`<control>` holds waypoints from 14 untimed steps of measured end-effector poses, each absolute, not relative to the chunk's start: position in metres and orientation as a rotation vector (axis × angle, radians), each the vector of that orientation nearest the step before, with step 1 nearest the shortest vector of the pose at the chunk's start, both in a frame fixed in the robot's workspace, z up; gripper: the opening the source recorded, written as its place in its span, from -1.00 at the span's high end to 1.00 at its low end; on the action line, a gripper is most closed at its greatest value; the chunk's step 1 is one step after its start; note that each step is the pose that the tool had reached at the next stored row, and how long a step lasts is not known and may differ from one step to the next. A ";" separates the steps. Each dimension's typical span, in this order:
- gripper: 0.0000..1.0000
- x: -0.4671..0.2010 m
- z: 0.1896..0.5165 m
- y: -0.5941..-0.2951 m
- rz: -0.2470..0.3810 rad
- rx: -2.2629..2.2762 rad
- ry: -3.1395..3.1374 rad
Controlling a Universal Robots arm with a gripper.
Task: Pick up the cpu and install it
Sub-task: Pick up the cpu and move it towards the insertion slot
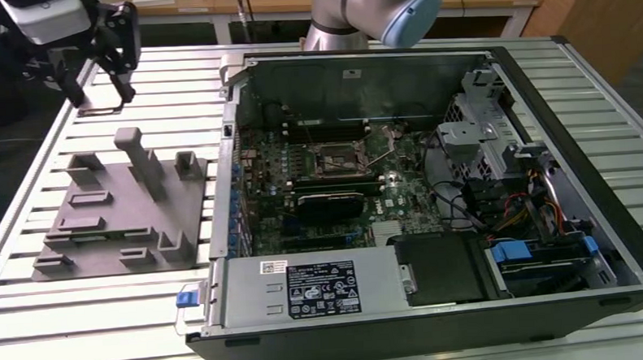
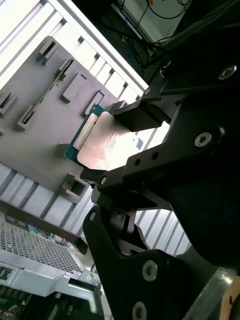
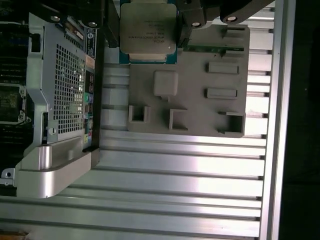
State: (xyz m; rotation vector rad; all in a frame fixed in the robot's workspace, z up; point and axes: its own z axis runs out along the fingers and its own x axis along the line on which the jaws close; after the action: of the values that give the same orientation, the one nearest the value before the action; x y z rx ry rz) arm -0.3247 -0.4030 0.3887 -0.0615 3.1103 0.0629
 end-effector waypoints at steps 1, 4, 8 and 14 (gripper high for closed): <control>-0.08 -0.321 0.389 -0.403 0.063 -0.061 3.110; -0.08 -0.309 0.389 -0.403 0.063 -0.061 3.110; -0.08 -0.294 0.389 -0.403 0.063 -0.062 3.110; -0.08 -0.272 0.389 -0.403 0.063 -0.062 3.110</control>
State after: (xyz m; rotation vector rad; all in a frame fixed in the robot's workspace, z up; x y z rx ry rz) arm -0.2724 -0.4030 0.3887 -0.0615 3.1104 0.0627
